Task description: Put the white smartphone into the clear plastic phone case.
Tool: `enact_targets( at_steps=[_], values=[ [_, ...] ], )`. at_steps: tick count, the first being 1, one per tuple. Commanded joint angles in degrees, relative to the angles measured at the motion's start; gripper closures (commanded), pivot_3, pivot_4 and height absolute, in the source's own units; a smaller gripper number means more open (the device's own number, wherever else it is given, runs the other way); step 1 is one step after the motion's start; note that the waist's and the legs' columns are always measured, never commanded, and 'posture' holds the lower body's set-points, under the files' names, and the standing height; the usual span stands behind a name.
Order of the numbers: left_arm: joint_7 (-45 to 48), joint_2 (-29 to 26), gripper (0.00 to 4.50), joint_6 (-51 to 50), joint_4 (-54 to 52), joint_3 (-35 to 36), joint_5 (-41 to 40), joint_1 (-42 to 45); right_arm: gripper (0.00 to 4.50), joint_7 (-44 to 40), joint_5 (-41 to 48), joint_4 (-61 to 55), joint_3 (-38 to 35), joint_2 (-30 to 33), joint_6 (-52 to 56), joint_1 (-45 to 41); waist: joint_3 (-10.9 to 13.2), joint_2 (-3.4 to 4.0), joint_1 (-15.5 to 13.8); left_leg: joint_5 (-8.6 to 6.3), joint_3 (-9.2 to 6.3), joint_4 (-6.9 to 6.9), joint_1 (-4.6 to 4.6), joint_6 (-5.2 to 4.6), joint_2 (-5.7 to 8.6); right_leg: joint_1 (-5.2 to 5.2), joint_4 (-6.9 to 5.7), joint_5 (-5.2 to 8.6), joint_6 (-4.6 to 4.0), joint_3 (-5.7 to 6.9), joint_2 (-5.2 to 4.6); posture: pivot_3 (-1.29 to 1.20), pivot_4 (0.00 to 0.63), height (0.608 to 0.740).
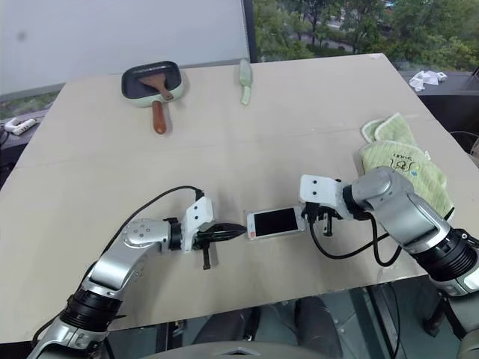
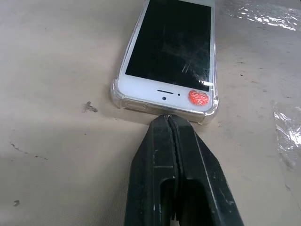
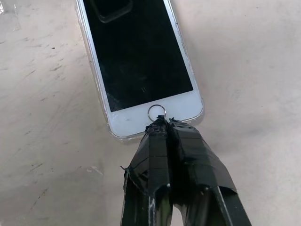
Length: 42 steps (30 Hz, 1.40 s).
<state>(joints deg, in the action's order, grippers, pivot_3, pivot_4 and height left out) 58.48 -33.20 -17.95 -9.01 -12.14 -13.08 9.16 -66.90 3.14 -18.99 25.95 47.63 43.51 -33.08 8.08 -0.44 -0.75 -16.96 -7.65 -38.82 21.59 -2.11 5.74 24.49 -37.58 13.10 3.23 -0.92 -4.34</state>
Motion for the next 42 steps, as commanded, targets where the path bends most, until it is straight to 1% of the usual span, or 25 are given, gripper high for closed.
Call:
enact_targets(
  at_steps=[1, 7, 15, 17, 21, 24, 27, 30, 32, 34, 39, 42],
  values=[
    [-0.6, 1.5, 4.50, 0.0, 0.4, -2.0, 0.7, 1.4, 4.37, 0.1, 0.6, -2.0, 2.5, -2.6, 0.0, 0.5, 0.0, 0.00, 0.0, 0.00, 0.00, 0.00, -0.03, 0.00, 0.00, -0.03, 0.00, 0.00, 0.00, 0.00, 0.00, 0.00, 0.150, 0.740],
    [-0.8, 2.5, 4.50, -0.1, 0.6, -2.4, 1.1, 1.9, 4.37, 0.1, -0.9, -2.5, 4.6, -3.6, -0.1, 1.9, 0.0, 0.02, -0.3, -0.01, -0.01, 0.08, -0.46, -0.01, 0.00, -0.45, 0.06, 0.01, 0.01, 0.01, 0.00, 0.00, 0.150, 0.740],
    [-0.9, 2.5, 4.50, 0.1, 0.6, -2.3, 1.3, 1.5, 4.37, 0.3, -1.7, -1.3, 5.5, -3.3, -1.2, 2.2, 0.0, 0.01, -0.6, -0.04, -0.15, 0.11, -0.49, -0.07, 0.04, -0.62, 0.41, -0.02, 0.07, 0.17, -0.03, 0.00, 0.150, 0.740],
    [-0.7, 2.1, 4.50, 0.2, 0.5, -2.0, 1.2, 1.2, 4.37, 0.3, -0.4, -1.4, 4.0, -3.6, -0.6, 2.0, 0.0, 0.02, -0.6, -0.04, -0.16, 0.13, -0.53, -0.07, 0.04, -0.68, 0.44, -0.02, 0.07, 0.18, -0.03, 0.00, 0.150, 0.740],
    [-0.5, 1.1, 4.50, 0.9, 1.0, -1.2, 1.3, 0.6, 4.37, -0.7, 7.6, -4.1, -2.4, -5.7, 3.1, 2.1, 0.0, 0.03, -0.5, -0.05, -0.18, 0.19, -0.54, -0.07, 0.04, -0.75, 0.51, -0.02, 0.07, 0.19, -0.03, 0.00, 0.150, 0.740],
    [-0.6, 0.7, 4.50, 1.1, 1.0, -0.6, 0.8, 0.3, 4.37, -0.9, 13.0, -5.0, -7.6, -7.1, 1.4, 3.5, 0.0, 0.05, -0.2, -0.04, -0.18, 0.36, -0.54, -0.07, 0.02, -0.71, 0.58, -0.02, 0.06, 0.18, -0.03, 0.00, 0.150, 0.740],
    [1.1, 0.3, 4.50, 0.7, -1.5, 1.7, -3.1, -0.3, 4.37, -0.2, 15.9, -4.2, -12.2, -6.9, -0.1, 5.6, 0.0, 0.06, -0.2, -0.04, -0.21, 0.46, -0.55, -0.07, 0.02, -0.71, 0.69, -0.02, 0.06, 0.20, -0.03, 0.00, 0.150, 0.740],
    [3.2, -1.4, 4.50, 0.7, -3.2, 3.9, -5.9, -0.9, 4.37, 0.0, 16.0, -3.3, -13.6, -4.6, -2.0, 8.0, 0.1, 0.06, -0.1, -0.05, -0.22, 0.49, -0.49, -0.08, 0.02, -0.66, 0.77, -0.02, 0.06, 0.21, -0.03, 0.00, 0.150, 0.740],
    [3.9, -2.7, 4.50, 1.5, -2.7, 4.2, -5.6, -0.5, 4.37, 0.6, 16.0, -2.9, -13.9, -3.9, -2.6, 9.0, 0.1, 0.07, -0.1, -0.05, -0.21, 0.50, -0.40, -0.08, 0.02, -0.54, 0.77, -0.02, 0.06, 0.20, -0.02, 0.00, 0.150, 0.740],
    [4.3, -2.9, 4.50, 2.4, -1.2, 4.2, -5.4, 0.4, 4.37, 1.5, 15.2, -1.5, -13.6, -3.8, -3.9, 9.8, 0.1, 0.09, 0.0, -0.05, -0.20, 0.52, -0.40, -0.08, 0.00, -0.53, 0.77, -0.02, 0.06, 0.20, -0.02, 0.00, 0.150, 0.740],
    [4.5, 0.3, 4.50, 2.6, -0.2, 2.6, -6.5, 3.0, 4.37, 3.5, 11.9, 2.6, -11.2, -4.5, -7.8, 10.6, 0.1, 0.08, 0.0, -0.04, -0.16, 0.50, -0.40, -0.08, 0.00, -0.54, 0.76, -0.02, 0.06, 0.17, -0.02, 0.00, 0.150, 0.740],
    [4.2, 2.5, 4.50, 2.6, 0.2, 0.1, -5.3, 3.9, 4.37, 4.4, 10.0, 4.6, -9.7, -4.7, -9.1, 10.8, 0.1, 0.08, 0.0, -0.04, -0.16, 0.51, -0.38, -0.08, 0.00, -0.50, 0.76, -0.02, 0.06, 0.16, -0.01, 0.00, 0.150, 0.740]
  ],
)
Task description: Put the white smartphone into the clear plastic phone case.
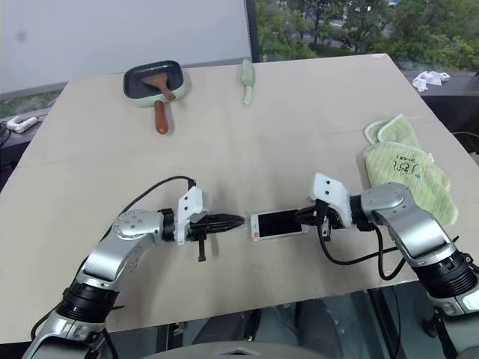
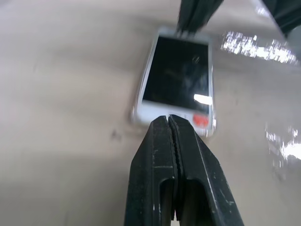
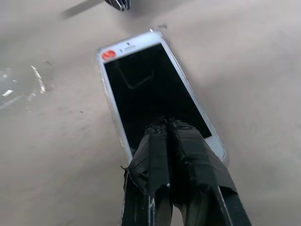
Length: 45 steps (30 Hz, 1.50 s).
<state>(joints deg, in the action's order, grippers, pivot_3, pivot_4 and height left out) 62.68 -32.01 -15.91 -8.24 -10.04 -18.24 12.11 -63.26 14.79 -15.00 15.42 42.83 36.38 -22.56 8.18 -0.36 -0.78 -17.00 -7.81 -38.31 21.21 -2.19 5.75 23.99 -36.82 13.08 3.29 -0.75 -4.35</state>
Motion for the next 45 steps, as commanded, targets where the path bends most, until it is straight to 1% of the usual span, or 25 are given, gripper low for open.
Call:
enact_targets(
  at_steps=[1, 4, 8, 14, 16, 19, 30, 33, 34, 37, 41, 42, 45],
  values=[
    [-0.2, 1.7, 4.50, 0.1, 0.0, -3.1, 0.9, 1.1, 4.37, 0.9, -3.2, 1.4, 1.8, 0.8, -3.1, 0.5, 0.0, 0.00, 0.0, 0.00, 0.00, 0.00, 0.01, 0.00, 0.00, 0.00, 0.00, 0.00, 0.00, 0.00, 0.00, 0.00, 0.150, 0.740],
    [-0.8, 1.3, 4.50, 0.6, 2.1, -6.7, 5.2, 1.3, 4.37, 0.5, -4.5, 2.1, 2.8, 1.7, -4.2, 1.4, 0.0, -0.01, 0.0, 0.00, 0.02, 0.00, -0.03, 0.00, 0.00, -0.03, 0.00, 0.00, 0.00, -0.02, 0.01, 0.00, 0.150, 0.740],
    [-3.2, 1.6, 4.50, 0.7, 5.6, -8.1, 8.6, 2.1, 4.37, 0.6, -2.8, 1.6, 1.4, 1.0, -3.6, 2.0, 0.0, -0.02, -0.2, 0.00, 0.00, -0.01, -0.25, 0.00, -0.01, -0.28, 0.00, 0.00, 0.00, 0.00, 0.02, 0.00, 0.150, 0.740],
    [-3.5, 1.3, 4.50, 0.6, 6.9, -8.3, 9.3, 2.1, 4.37, 1.8, 4.0, 1.0, -4.8, -2.4, -0.8, 2.5, -0.1, 0.00, -0.1, 0.00, 0.00, -0.01, -0.40, 0.00, -0.01, -0.37, -0.01, 0.00, 0.00, -0.01, 0.02, 0.00, 0.150, 0.740],
    [-3.7, 1.2, 4.50, 0.7, 7.1, -8.3, 9.4, 2.0, 4.37, 1.5, 3.8, 2.0, -5.1, -1.9, -1.8, 3.5, -0.1, 0.00, -0.2, 0.00, 0.00, -0.01, -0.39, 0.00, -0.01, -0.37, -0.02, 0.00, 0.01, -0.02, 0.02, 0.00, 0.150, 0.740],
    [-3.8, 1.1, 4.50, 0.8, 7.3, -8.5, 9.5, 2.0, 4.37, 1.4, 1.5, 4.5, -3.9, -0.7, -4.4, 4.9, -0.1, 0.02, -0.1, 0.00, 0.00, -0.01, -0.39, 0.00, 0.00, -0.36, -0.02, -0.01, 0.01, -0.02, 0.01, 0.00, 0.150, 0.740],
    [-3.9, 0.5, 4.50, 0.4, 6.5, -8.5, 9.3, 1.8, 4.37, 3.1, -3.1, 16.4, 0.1, -2.2, -11.3, 7.3, -0.7, -0.05, 0.0, 0.00, 0.01, -0.01, -0.66, -0.01, -0.02, -0.59, -0.02, 0.00, 0.02, -0.04, 0.04, 0.00, 0.150, 0.740],
    [-3.9, 0.2, 4.50, 0.3, 6.1, -8.5, 9.2, 1.6, 4.37, 3.7, -4.9, 20.9, 1.5, -2.9, -13.0, 7.4, -0.8, -0.21, 0.0, -0.09, 0.01, 0.03, -1.08, -0.15, -0.05, -1.02, 0.02, 0.02, 0.03, -0.04, 0.08, 0.00, 0.150, 0.740],
    [-4.0, 0.1, 4.50, 0.2, 5.9, -8.5, 9.1, 1.5, 4.37, 3.5, -6.1, 22.1, 2.4, -2.5, -13.6, 7.5, -0.8, -0.20, 0.0, -0.20, 0.01, 0.09, -1.41, -0.32, -0.07, -1.39, 0.09, 0.04, 0.04, -0.05, 0.09, 0.00, 0.150, 0.740],
    [-4.2, -0.2, 4.50, -0.1, 5.4, -8.4, 9.0, 1.3, 4.37, 3.6, -7.6, 24.7, 4.6, -2.4, -12.6, 7.2, -1.2, -0.35, 0.0, -0.24, 0.04, 0.10, -1.64, -0.39, -0.07, -1.62, 0.13, 0.18, 0.26, -0.09, 0.11, 0.00, 0.150, 0.740],
    [-4.3, -0.4, 4.50, -0.5, 5.0, -8.3, 9.0, 1.1, 4.37, 2.6, -9.1, 25.1, 7.1, -1.9, -10.9, 6.3, -1.3, -0.42, 0.0, -0.26, 0.01, 0.16, -2.16, -0.39, -0.09, -2.17, 0.17, 0.30, 0.40, -0.08, 0.12, 0.00, 0.150, 0.740],
    [-4.4, -0.4, 4.50, -0.5, 4.9, -8.3, 9.0, 1.1, 4.37, 2.3, -9.4, 25.1, 7.5, -1.7, -10.6, 6.1, -1.3, -0.48, 0.0, -0.28, 0.00, 0.21, -2.32, -0.40, -0.09, -2.31, 0.18, 0.43, 0.30, -0.10, 0.12, 0.00, 0.150, 0.740],
    [-4.5, -0.5, 4.50, -0.6, 4.8, -8.2, 9.0, 1.0, 4.37, 1.8, -10.6, 24.8, 9.0, -1.4, -9.1, 5.6, -1.5, -0.57, 0.0, -0.28, 0.00, 0.24, -2.37, -0.41, -0.09, -2.34, 0.18, 0.49, 0.31, -0.13, 0.12, 0.00, 0.150, 0.740]
  ],
)
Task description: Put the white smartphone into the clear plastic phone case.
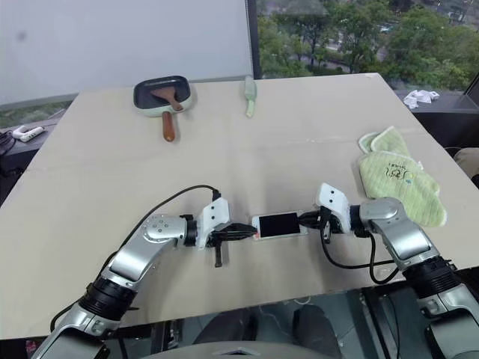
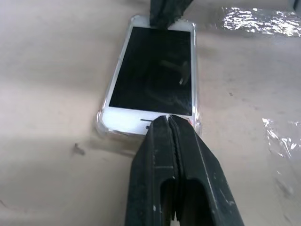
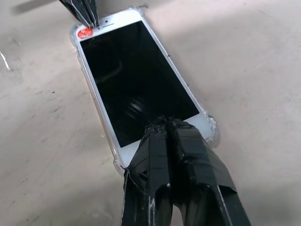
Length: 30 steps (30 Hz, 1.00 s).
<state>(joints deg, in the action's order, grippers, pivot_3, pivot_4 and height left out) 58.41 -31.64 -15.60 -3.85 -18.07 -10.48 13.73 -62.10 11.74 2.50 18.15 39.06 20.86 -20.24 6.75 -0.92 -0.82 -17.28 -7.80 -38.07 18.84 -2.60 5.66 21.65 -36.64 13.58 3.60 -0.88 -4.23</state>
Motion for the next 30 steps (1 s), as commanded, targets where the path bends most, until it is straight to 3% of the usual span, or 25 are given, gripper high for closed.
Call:
enact_targets(
  at_steps=[1, 8, 11, 17, 18, 19, 20, 21, 24, 26, 28, 29, 30],
  values=[
    [-0.4, -0.8, 4.50, -1.0, 0.3, -0.1, 1.2, -0.6, 4.37, 1.0, -7.1, 7.0, 5.8, 1.9, 6.6, 3.1, 0.0, -0.04, 0.0, 0.00, 0.00, 0.00, 0.00, 0.00, 0.00, 0.00, 0.00, 0.00, 0.00, -0.01, 0.00, 0.00, 0.150, 0.740],
    [-0.9, -0.4, 4.50, -0.6, 0.7, 0.6, 0.7, -0.6, 4.37, -0.6, 4.4, 0.8, -3.8, -1.0, 7.3, 3.3, 0.1, -0.04, -0.1, -0.02, -0.02, 0.02, 0.04, -0.01, 0.00, 0.01, 0.05, 0.00, 0.00, -0.01, -0.01, 0.00, 0.150, 0.740],
    [-0.9, 1.1, 4.50, -0.4, -0.8, 2.7, -2.5, -0.5, 4.37, -2.3, 11.3, -3.1, -10.1, -1.7, 8.4, 4.3, 0.7, 0.61, -0.1, -0.03, -0.04, 0.06, 0.18, -0.05, 0.00, 0.10, 0.15, -0.04, 0.06, -0.01, -0.02, 0.00, 0.150, 0.740],
    [-1.4, 0.9, 4.50, -1.9, -6.9, 9.7, -8.9, -1.9, 4.37, -4.1, 17.3, -8.7, -17.3, 2.3, 11.1, 6.4, 0.9, 0.78, 0.1, 0.24, -0.03, -0.10, 2.30, 0.36, 0.02, 2.36, -0.19, -0.40, -0.18, 0.00, -0.03, 0.00, 0.150, 0.740],
    [-1.1, -0.3, 4.00, -2.5, -8.3, 11.8, -10.2, -3.2, 3.82, -4.7, 18.8, -9.6, -19.0, 3.6, 12.2, 6.9, 1.0, 0.79, 0.1, 0.24, -0.02, -0.10, 2.44, 0.36, 0.02, 2.49, -0.16, -0.40, -0.18, 0.00, -0.04, 0.00, 0.150, 0.740],
    [-0.7, -1.8, 4.00, -2.7, -9.5, 13.8, -11.0, -4.8, 3.73, -5.1, 19.5, -10.0, -20.5, 5.0, 12.5, 7.5, 1.1, 0.83, 0.2, 0.24, -0.02, -0.09, 2.49, 0.36, 0.03, 2.54, -0.14, -0.40, -0.18, -0.01, -0.04, 0.00, 0.150, 0.740],
    [-0.5, -3.2, 4.00, -2.7, -10.5, 15.7, -11.6, -6.5, 3.11, -5.3, 19.8, -10.2, -21.8, 6.1, 12.4, 8.3, 1.1, 0.84, 0.2, 0.23, -0.03, -0.07, 2.69, 0.36, 0.03, 2.71, -0.07, -0.40, -0.18, -0.02, -0.05, 0.00, 0.150, 0.740],
    [-0.5, -4.1, 4.00, -2.8, -11.1, 16.6, -11.8, -7.6, 3.11, -5.3, 19.8, -10.2, -22.4, 6.7, 12.1, 8.8, 1.1, 0.86, 0.2, 0.23, -0.03, -0.04, 2.78, 0.36, 0.03, 2.80, -0.06, -0.40, -0.18, -0.04, -0.05, 0.00, 0.150, 0.740],
    [0.5, -7.3, 4.00, -3.1, -13.5, 22.1, -14.6, -13.4, 2.34, -6.1, 20.3, -9.7, -26.6, 7.7, 9.0, 12.4, 1.3, 0.87, -0.1, 0.23, -0.04, -0.03, 2.94, 0.35, 0.04, 2.96, -0.06, -0.40, -0.20, -0.02, -0.06, 0.00, 0.150, 0.740],
    [2.1, -9.6, 4.00, -2.8, -14.8, 24.9, -15.8, -18.2, 1.52, -7.0, 17.9, -8.8, -27.9, 8.7, 4.2, 15.9, 1.4, 0.89, -0.2, 0.23, -0.03, -0.04, 2.95, 0.35, 0.04, 2.95, -0.05, -0.40, -0.20, -0.01, -0.08, 0.00, 0.150, 0.740],
    [3.4, -11.1, 3.50, -1.2, -14.3, 27.2, -15.9, -22.1, 0.70, -8.2, 14.9, -6.6, -28.5, 9.7, -1.5, 19.4, 1.4, 0.90, -0.4, 0.22, -0.02, -0.05, 2.95, 0.34, 0.06, 2.92, -0.05, -0.41, -0.19, -0.01, -0.12, 0.00, 0.150, 0.740],
    [3.7, -11.6, 3.03, 0.0, -13.7, 27.8, -15.1, -23.4, 0.12, -8.3, 14.1, -5.4, -28.8, 9.8, -3.8, 20.4, 1.5, 0.87, -0.4, 0.22, -0.01, -0.05, 2.92, 0.33, 0.08, 2.88, -0.04, -0.41, -0.19, 0.00, -0.13, 0.00, 0.150, 0.740],
    [3.8, -11.9, 2.44, 0.8, -13.3, 28.4, -14.7, -24.6, 0.00, -8.3, 13.6, -4.2, -29.2, 9.7, -5.8, 21.3, 1.5, 0.89, -0.4, 0.22, 0.00, -0.06, 2.91, 0.33, 0.08, 2.86, -0.04, -0.41, -0.19, 0.01, -0.14, 0.00, 0.150, 0.740]
  ],
)
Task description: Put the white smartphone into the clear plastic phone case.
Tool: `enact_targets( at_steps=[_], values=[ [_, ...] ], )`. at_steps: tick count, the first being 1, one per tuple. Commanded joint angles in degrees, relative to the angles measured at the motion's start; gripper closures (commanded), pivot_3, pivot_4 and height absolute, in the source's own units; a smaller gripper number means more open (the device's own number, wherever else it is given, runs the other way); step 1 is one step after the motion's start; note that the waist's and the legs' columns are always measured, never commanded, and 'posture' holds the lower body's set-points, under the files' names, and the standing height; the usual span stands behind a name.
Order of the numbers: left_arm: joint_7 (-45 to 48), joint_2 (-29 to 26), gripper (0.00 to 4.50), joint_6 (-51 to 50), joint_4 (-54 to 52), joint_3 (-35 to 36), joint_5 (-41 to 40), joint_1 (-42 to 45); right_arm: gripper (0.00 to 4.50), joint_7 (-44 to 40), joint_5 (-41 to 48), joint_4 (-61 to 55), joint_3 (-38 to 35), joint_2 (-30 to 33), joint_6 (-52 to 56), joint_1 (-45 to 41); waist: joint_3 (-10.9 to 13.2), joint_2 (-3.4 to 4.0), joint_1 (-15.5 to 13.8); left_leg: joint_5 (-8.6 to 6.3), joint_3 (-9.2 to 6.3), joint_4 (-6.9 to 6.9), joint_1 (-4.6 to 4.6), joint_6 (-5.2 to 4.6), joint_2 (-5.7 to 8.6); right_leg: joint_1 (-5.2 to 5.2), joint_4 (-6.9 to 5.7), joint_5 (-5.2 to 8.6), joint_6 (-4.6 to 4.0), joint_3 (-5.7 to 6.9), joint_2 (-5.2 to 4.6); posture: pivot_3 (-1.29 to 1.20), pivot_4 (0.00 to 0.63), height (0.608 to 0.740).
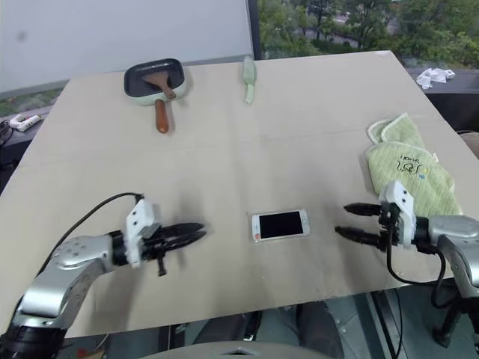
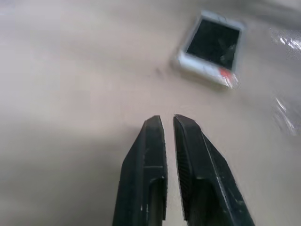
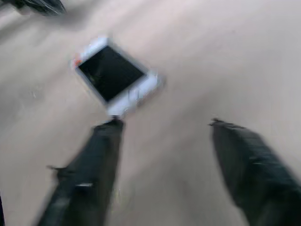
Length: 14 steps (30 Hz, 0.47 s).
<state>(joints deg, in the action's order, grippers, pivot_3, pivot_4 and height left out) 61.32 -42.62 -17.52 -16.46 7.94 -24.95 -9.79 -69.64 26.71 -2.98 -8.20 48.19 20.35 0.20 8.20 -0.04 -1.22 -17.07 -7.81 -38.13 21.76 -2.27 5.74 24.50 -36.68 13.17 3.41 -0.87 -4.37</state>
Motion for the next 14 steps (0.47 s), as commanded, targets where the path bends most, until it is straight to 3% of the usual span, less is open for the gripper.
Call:
enact_targets(
  at_steps=[1, 5, 14],
  values=[
    [1.0, -1.1, 2.00, 3.1, -0.4, 2.8, -0.1, -1.9, 0.00, -0.4, -1.8, 2.2, -3.2, 0.4, -6.6, 1.3, 0.1, 0.04, 0.0, 0.00, 0.01, -0.01, 0.00, 0.00, 0.00, -0.01, -0.01, 0.00, 0.00, 0.00, 0.00, 0.00, 0.150, 0.740],
    [0.0, -0.4, 0.14, 5.6, 0.5, 3.7, 0.9, -3.8, 0.00, 1.6, -2.0, 2.9, -4.2, -0.7, -8.6, 2.4, 0.1, 0.05, 0.4, 0.01, 0.05, -0.05, -0.05, 0.01, -0.01, -0.02, -0.04, -0.02, -0.02, -0.04, 0.01, 0.00, 0.150, 0.740],
    [-4.4, 1.8, 0.02, 10.2, -0.4, 3.0, 4.6, -4.1, 0.00, 2.7, -1.2, 2.8, -4.3, -1.4, -9.0, 2.9, 0.1, 0.05, 0.3, 0.01, 0.06, -0.08, -0.04, 0.01, -0.02, -0.02, -0.04, -0.02, -0.03, -0.05, 0.02, 0.00, 0.150, 0.740]
  ],
)
